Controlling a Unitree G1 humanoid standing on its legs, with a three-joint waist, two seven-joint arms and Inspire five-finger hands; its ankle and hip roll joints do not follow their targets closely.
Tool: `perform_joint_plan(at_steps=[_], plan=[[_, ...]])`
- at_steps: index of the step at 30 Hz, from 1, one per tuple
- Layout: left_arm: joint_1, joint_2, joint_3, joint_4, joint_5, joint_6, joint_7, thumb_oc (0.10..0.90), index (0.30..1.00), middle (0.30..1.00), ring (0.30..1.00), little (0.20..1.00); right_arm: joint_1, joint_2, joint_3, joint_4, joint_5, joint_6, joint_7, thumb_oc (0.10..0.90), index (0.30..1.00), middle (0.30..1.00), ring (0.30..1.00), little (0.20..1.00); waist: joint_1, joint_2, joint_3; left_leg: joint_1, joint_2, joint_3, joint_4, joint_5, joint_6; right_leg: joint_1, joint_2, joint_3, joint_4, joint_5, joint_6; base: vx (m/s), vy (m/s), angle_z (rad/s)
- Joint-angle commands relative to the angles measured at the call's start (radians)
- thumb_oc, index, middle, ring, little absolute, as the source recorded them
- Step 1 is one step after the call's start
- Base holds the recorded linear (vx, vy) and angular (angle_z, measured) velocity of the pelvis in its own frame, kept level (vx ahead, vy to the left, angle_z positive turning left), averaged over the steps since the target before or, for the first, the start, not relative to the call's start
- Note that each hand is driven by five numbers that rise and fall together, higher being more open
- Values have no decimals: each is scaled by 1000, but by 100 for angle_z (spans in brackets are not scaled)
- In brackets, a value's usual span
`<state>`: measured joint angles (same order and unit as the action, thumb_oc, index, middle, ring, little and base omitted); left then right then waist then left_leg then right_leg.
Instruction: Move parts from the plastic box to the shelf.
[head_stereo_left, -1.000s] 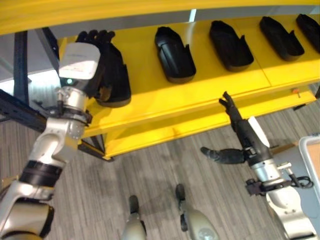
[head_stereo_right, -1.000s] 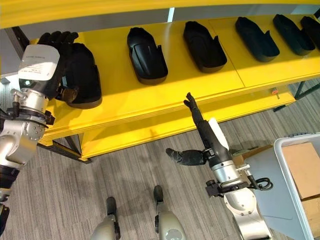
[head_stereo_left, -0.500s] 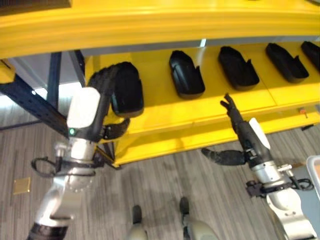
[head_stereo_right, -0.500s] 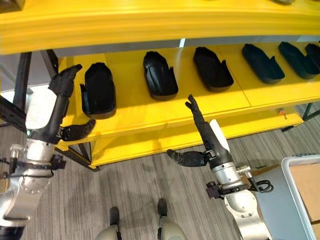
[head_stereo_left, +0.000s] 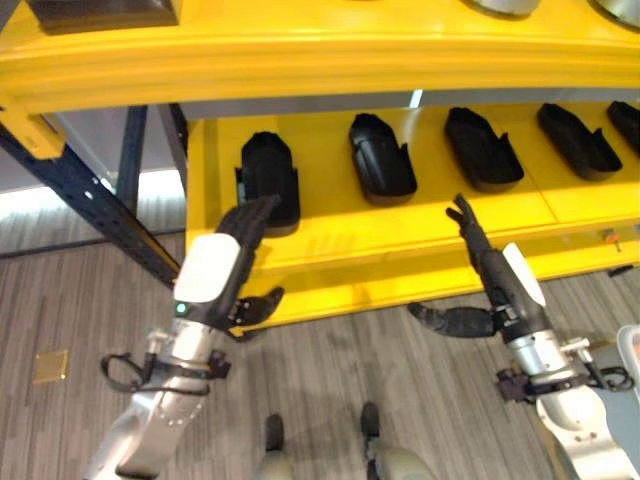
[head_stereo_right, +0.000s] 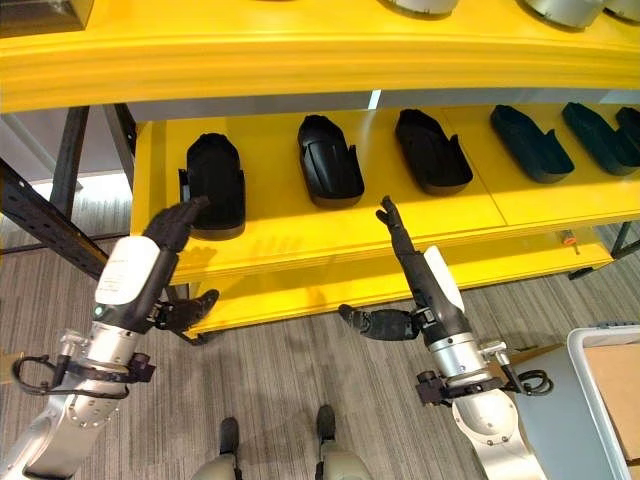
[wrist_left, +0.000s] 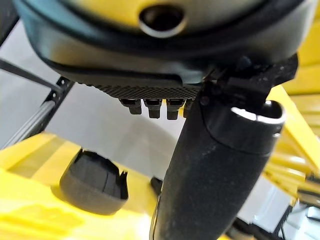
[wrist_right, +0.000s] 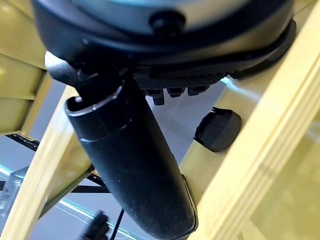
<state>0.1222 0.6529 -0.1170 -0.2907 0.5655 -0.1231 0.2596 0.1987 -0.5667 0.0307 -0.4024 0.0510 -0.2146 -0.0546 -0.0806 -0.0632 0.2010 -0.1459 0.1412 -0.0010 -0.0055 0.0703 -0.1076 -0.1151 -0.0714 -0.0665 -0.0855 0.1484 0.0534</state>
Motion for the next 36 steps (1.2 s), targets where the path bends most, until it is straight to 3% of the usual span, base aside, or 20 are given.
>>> perform_joint_plan(at_steps=[1,12,27,36], plan=[[-93,59,-21,17,69,-60,67,900,1000,1000,1000,1000,-61,-24,-13,-94,8,-125,-65,900,1000,1000,1000,1000,-19,-18,-87,-16,-12,25,70,-67,51,11,-15,-27,153,-213,28,0,0,0],[-156,28,-124,194,148,-40,81,900,1000,1000,1000,1000,-77,-22,-10,-79,-2,-132,-102,900,1000,1000,1000,1000,-20,-25,-74,-40,-9,21,78,-62,50,-13,-12,-28,164,-213,25,0,0,0],[-183,3,-68,218,182,-1,175,900,1000,1000,1000,1000,-97,-26,3,-65,-4,-135,-118,900,1000,1000,1000,1000,-17,-31,-55,-62,-9,19,90,-63,50,-41,-11,-26,179,-214,24,0,0,0],[-234,-14,-90,259,196,20,188,900,1000,1000,1000,1000,-103,-26,9,-64,-4,-129,-121,900,1000,1000,1000,1000,-26,-32,-53,-67,-8,25,96,-67,50,-51,-11,-17,184,-213,22,-1,1,0]])
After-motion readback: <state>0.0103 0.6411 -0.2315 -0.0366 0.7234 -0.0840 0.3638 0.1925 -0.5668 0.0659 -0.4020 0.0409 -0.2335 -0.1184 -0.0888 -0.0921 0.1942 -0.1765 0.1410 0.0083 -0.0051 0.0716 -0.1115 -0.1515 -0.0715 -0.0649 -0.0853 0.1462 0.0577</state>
